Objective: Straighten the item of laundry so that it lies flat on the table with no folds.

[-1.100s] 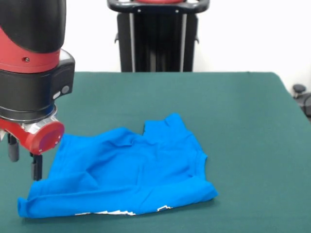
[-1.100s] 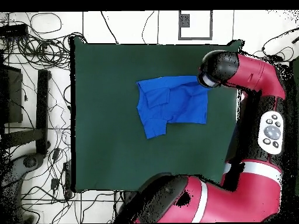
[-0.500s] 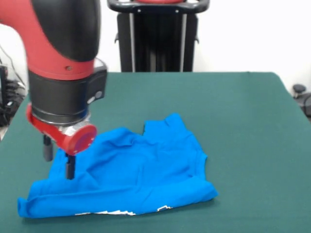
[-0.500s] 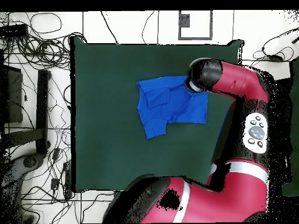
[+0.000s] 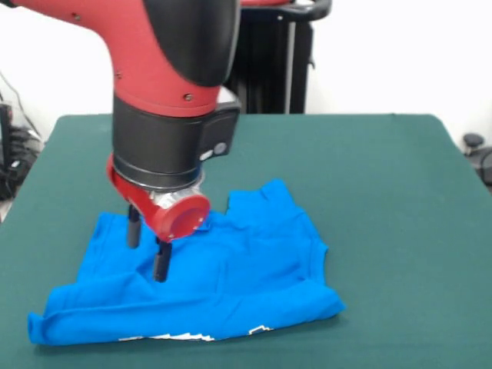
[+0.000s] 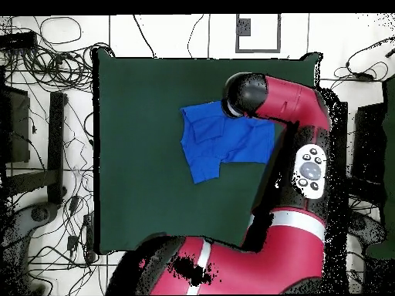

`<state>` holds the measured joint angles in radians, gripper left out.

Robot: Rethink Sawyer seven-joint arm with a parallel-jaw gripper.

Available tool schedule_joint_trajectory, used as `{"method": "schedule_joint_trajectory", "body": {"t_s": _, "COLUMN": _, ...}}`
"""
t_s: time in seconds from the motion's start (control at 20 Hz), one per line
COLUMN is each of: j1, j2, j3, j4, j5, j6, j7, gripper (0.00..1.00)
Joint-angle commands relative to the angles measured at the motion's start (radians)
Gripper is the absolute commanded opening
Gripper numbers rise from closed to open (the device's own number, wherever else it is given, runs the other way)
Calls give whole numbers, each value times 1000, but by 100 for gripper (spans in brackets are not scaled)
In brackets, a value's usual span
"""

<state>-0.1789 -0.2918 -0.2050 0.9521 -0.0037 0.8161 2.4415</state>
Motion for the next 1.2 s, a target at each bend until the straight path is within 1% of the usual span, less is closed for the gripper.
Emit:
{"method": "schedule_joint_trajectory", "body": {"t_s": 0.05, "j1": 55, "j2": 32, "j3": -40, "j4": 148, "j5": 71, "j6": 25, "j7": 365, "gripper": 100}}
{"method": "schedule_joint_trajectory", "body": {"t_s": 0.3, "j1": 42, "j2": 34, "j3": -26, "j4": 162, "j5": 67, "j6": -14, "j7": 328, "gripper": 100}}
{"method": "schedule_joint_trajectory", "body": {"t_s": 0.65, "j1": 12, "j2": 11, "j3": 3, "j4": 230, "j5": 78, "j6": -72, "j7": 292, "gripper": 100}}
{"method": "schedule_joint_trajectory", "body": {"t_s": 0.85, "j1": 6, "j2": -9, "j3": 11, "j4": 279, "j5": 79, "j6": -108, "j7": 287, "gripper": 100}}
{"method": "schedule_joint_trajectory", "body": {"t_s": 1.0, "j1": 13, "j2": -13, "j3": 2, "j4": 291, "j5": 78, "j6": -106, "j7": 282, "gripper": 100}}
{"method": "schedule_joint_trajectory", "body": {"t_s": 1.2, "j1": 26, "j2": -7, "j3": -10, "j4": 297, "j5": 89, "j6": -117, "j7": 310, "gripper": 100}}
